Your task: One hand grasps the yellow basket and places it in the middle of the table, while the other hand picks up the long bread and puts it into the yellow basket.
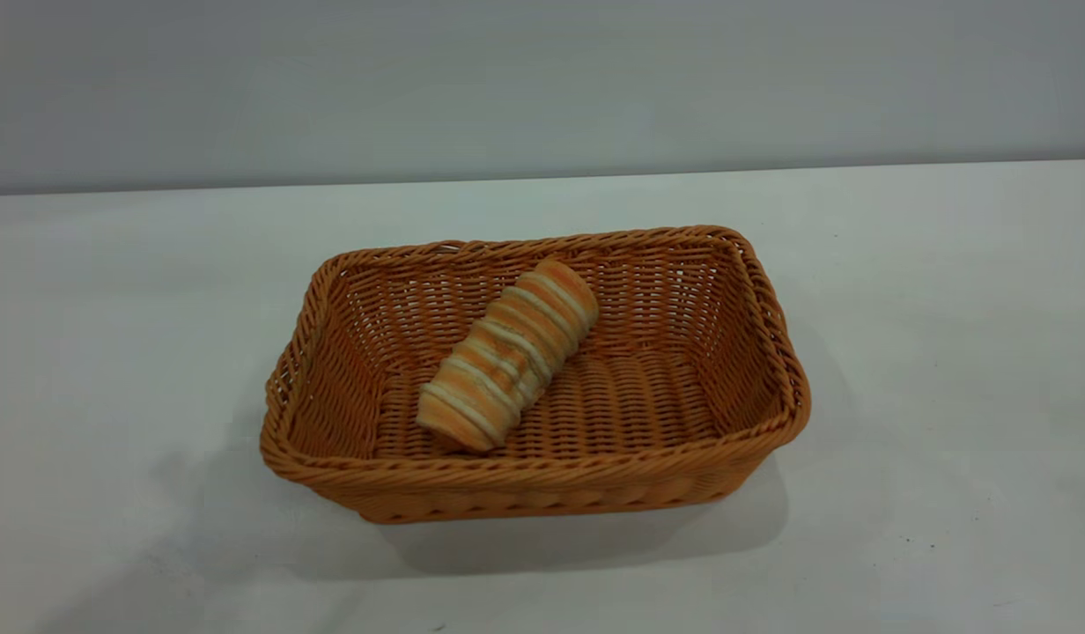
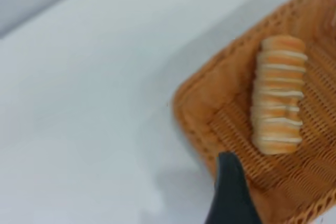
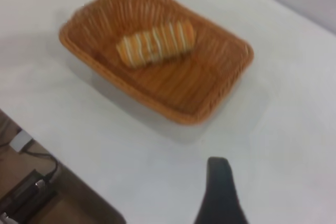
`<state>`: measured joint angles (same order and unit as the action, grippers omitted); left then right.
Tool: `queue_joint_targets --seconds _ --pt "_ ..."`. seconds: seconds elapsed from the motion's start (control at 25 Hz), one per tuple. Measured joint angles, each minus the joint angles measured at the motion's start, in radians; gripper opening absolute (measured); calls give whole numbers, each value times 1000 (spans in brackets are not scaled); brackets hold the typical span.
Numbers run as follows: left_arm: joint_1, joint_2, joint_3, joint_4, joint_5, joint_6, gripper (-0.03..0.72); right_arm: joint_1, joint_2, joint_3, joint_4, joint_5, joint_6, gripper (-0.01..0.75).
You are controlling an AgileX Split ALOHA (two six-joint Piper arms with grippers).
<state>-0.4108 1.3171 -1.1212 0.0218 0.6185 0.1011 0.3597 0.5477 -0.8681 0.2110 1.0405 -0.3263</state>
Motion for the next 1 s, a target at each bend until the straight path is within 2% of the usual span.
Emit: queue_joint_targets --seconds 0.16,0.4,0.72,1.0 --pt "45 -178 6 2 100 0 563 0 -148 124 -29 1 62 535" --pt "50 -390 106 2 203 0 563 0 -358 269 -82 4 174 535" --pt "50 -631 313 1 304 0 562 0 -458 319 -148 88 232 535" --pt "50 -894 466 -5 388 0 562 0 -459 378 -187 99 234 535"
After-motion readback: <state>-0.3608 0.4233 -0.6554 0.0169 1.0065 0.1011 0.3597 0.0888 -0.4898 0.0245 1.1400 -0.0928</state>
